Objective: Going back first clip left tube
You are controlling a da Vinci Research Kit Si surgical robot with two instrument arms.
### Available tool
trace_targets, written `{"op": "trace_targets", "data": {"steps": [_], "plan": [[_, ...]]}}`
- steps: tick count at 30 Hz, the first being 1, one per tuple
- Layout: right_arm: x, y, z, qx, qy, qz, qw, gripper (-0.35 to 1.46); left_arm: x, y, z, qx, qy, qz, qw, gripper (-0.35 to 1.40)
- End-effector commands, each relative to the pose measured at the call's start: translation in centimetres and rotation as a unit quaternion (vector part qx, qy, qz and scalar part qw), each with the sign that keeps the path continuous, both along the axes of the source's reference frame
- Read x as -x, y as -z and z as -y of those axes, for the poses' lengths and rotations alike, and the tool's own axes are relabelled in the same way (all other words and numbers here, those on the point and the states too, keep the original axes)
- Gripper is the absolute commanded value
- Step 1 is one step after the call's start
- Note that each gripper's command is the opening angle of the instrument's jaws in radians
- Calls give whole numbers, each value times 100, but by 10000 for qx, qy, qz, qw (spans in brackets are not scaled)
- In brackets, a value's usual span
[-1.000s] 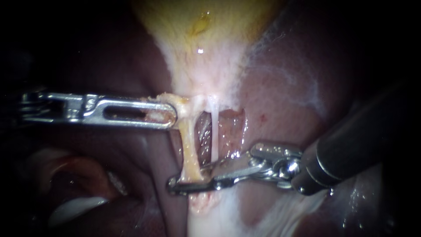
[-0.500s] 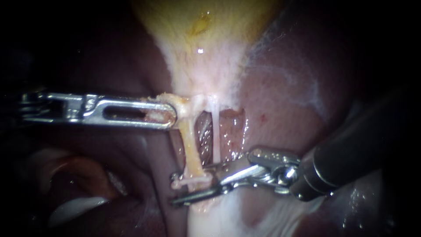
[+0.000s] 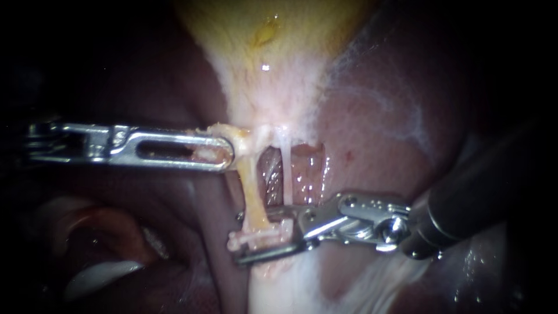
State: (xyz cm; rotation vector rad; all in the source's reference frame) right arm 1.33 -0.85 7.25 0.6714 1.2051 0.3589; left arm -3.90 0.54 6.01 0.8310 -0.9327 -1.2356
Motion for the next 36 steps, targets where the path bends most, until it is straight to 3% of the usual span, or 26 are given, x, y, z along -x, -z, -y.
{"op": "trace_targets", "data": {"steps": [1,6,18,24,29,36], "plan": [[5,2,-1,123,25,-30,9999,50,0,0,0,0,-2,2,10000,-35],[27,12,-8,452,22,-68,9990,50,-1,0,0,0,-4,3,10000,-35],[97,60,-60,1033,-1,-118,9946,50,-1,0,0,0,-5,4,10000,-35],[121,74,-79,1169,11,-136,9930,49,-1,0,0,0,-5,4,10000,-35],[128,77,-83,1235,40,-163,9922,49,-2,-6,-3,10,6,-6,10000,-35],[129,77,-83,1263,49,-170,9918,49,8,-23,-6,33,21,-19,10000,-35]]}}
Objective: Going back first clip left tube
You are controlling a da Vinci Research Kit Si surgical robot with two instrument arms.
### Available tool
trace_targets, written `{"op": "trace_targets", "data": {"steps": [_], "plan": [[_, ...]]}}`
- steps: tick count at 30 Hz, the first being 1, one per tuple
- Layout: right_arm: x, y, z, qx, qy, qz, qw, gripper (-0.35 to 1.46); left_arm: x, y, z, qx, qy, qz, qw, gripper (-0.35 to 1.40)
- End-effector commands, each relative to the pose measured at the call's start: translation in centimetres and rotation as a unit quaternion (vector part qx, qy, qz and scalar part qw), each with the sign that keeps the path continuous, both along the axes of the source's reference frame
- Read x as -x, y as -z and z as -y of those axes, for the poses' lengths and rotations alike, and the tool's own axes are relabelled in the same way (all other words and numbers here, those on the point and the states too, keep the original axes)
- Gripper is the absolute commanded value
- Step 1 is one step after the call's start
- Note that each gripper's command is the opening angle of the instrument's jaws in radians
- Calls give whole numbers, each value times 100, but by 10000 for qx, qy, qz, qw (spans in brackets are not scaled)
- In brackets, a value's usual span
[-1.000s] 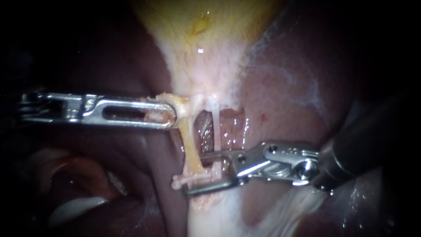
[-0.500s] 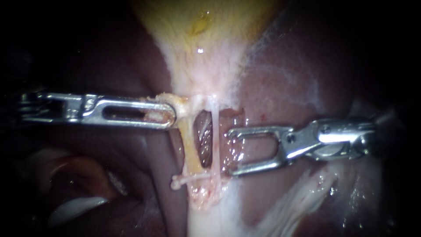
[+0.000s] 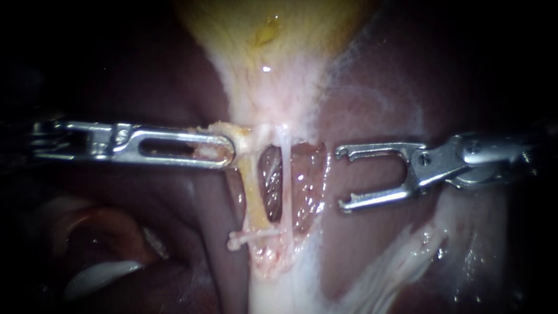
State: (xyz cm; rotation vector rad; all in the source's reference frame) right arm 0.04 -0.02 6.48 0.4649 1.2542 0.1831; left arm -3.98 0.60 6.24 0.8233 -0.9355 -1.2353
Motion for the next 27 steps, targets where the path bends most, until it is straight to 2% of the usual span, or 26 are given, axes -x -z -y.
{"op": "trace_targets", "data": {"steps": [1,8,14,21,27], "plan": [[0,0,0,-1,4,0,10000,49,2,-4,-1,7,9,-8,10000,-35],[2,0,0,-1,8,-2,10000,49,18,-28,-3,54,40,-54,10000,-35],[2,0,1,-1,9,-3,10000,49,32,-44,-3,74,-44,-89,9999,-35],[1,1,1,0,10,-4,10000,49,31,-56,-7,84,-73,-90,9999,-35],[1,1,1,-1,10,-4,10000,49,31,-56,-7,57,-60,-91,9999,-35]]}}
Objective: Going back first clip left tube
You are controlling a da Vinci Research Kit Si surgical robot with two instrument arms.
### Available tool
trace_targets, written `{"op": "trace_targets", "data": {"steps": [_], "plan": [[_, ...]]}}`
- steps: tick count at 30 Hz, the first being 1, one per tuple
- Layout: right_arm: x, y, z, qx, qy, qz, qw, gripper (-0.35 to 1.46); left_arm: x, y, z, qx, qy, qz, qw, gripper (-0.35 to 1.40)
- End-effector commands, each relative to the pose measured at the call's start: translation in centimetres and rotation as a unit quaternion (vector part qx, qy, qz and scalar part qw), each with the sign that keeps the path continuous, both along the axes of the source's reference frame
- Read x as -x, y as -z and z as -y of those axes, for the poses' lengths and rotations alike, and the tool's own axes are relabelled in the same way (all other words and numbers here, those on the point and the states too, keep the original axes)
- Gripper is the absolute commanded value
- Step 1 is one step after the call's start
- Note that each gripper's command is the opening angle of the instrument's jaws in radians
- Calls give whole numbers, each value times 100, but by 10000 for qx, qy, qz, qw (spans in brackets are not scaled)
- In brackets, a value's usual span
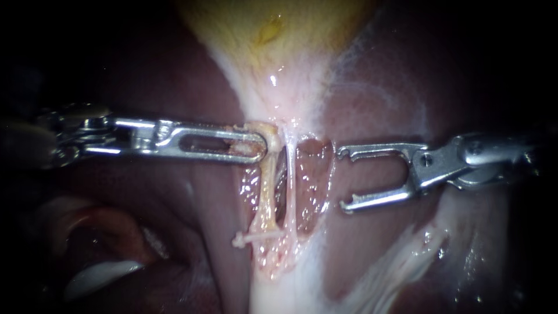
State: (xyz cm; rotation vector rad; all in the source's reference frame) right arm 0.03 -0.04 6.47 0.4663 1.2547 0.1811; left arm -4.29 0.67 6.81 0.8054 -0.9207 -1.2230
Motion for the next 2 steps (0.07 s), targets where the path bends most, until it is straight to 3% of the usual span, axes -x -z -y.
{"op": "trace_targets", "data": {"steps": [1,2], "plan": [[0,0,0,0,0,1,10000,49,0,1,0,-5,3,4,10000,-35],[0,0,0,0,0,1,10000,49,0,1,1,-5,3,4,10000,-35]]}}
